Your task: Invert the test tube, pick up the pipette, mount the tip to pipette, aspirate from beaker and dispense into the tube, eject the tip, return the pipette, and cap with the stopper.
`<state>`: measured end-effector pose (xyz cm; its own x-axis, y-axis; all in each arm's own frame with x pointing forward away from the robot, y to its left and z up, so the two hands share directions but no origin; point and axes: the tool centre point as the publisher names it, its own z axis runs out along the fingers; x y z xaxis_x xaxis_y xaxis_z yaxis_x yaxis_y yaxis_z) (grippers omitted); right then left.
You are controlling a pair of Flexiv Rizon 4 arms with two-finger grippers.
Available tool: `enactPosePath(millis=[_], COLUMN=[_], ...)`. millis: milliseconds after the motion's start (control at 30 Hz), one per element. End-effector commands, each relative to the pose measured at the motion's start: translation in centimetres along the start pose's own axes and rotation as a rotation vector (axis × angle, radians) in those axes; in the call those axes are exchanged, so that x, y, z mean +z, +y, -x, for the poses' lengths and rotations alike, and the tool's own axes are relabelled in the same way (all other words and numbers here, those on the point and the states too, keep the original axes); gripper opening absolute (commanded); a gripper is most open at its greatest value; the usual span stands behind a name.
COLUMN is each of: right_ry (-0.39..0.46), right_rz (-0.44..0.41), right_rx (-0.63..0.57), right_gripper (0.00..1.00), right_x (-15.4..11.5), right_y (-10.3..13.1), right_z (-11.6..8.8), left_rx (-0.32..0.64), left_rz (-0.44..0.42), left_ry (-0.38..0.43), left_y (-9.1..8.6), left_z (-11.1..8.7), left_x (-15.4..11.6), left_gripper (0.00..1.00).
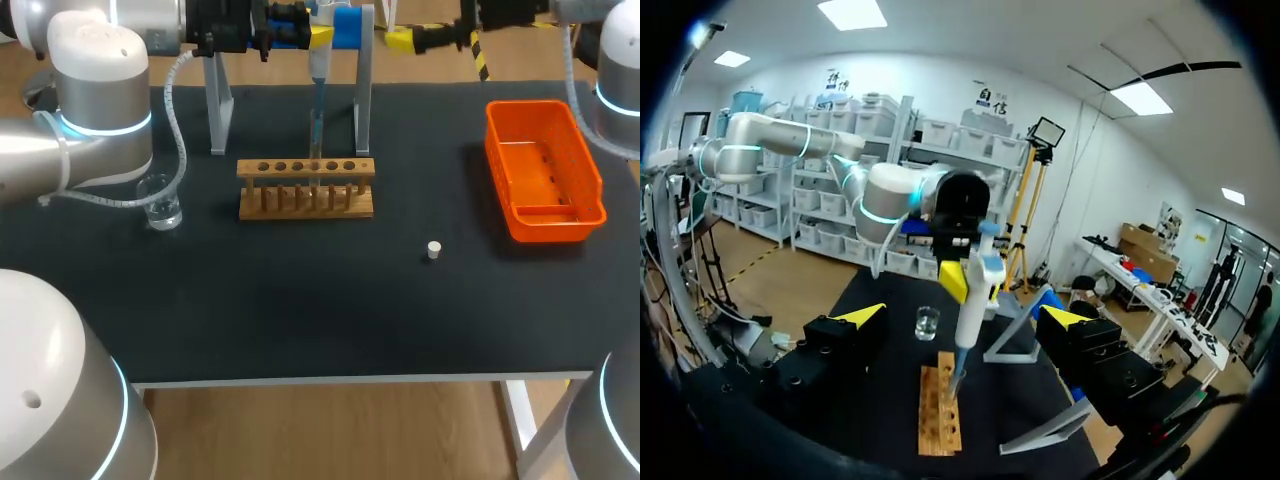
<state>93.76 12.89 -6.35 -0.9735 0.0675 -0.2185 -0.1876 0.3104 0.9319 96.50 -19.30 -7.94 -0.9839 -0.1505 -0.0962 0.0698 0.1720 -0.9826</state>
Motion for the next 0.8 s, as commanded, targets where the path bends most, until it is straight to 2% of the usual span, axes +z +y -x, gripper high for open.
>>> enactPosePath(millis=[33,300,667,800], right_ry=[0.008,0.043,0.109,0.109], right_rz=[-0.012,-0.038,-0.099,-0.132], right_rx=[-0.006,-0.036,-0.002,-0.004], right_gripper=[1.0,1.0,1.0,1.0], right_x=[0.1,1.9,6.2,7.9], right_y=[-2.3,-6.0,-10.3,-12.1], right_z=[-0.1,-0.6,-1.5,-1.9], left_rx=[0.0,0.0,0.0,0.0], left_rz=[0.0,0.0,0.0,0.0], left_ry=[0.0,0.0,0.0,0.0], left_y=[0.0,0.0,0.0,0.0], left_z=[0.0,0.0,0.0,0.0], left_x=[0.0,0.0,0.0,0.0], left_gripper=[0.0,0.0,0.0,0.0])
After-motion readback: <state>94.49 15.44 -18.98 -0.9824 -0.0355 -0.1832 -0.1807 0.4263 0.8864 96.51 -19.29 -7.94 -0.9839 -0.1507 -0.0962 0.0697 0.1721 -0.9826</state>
